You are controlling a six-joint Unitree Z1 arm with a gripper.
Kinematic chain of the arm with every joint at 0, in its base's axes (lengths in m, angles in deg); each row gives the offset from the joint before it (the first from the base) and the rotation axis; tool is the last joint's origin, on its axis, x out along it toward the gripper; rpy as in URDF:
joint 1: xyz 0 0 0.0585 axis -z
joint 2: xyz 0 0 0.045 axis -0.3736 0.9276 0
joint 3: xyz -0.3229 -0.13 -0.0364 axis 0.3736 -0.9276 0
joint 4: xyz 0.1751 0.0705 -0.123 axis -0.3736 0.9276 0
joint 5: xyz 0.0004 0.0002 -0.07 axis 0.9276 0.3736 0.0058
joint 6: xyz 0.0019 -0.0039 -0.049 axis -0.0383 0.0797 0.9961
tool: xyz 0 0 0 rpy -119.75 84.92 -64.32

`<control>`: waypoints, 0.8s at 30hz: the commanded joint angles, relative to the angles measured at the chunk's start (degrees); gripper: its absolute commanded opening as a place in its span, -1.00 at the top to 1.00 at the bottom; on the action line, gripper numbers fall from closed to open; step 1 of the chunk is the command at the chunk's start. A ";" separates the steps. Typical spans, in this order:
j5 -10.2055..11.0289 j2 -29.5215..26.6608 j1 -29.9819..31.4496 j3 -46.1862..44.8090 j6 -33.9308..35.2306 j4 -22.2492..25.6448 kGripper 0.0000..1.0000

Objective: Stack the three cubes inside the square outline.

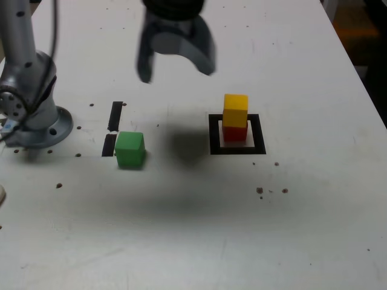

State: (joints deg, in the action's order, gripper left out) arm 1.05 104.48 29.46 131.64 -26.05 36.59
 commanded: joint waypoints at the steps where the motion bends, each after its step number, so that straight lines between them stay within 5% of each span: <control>1: -1.14 -6.21 0.66 -3.26 -0.07 1.55 -0.99; 7: -5.65 -8.89 4.14 -11.65 1.44 0.60 -0.99; 15: -7.77 -7.97 9.58 -22.85 2.11 -14.99 -1.00; 24: -13.03 -4.87 11.11 -24.00 1.74 -15.94 -0.92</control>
State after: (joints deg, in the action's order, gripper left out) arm -11.67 98.85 40.34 107.94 -24.20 20.76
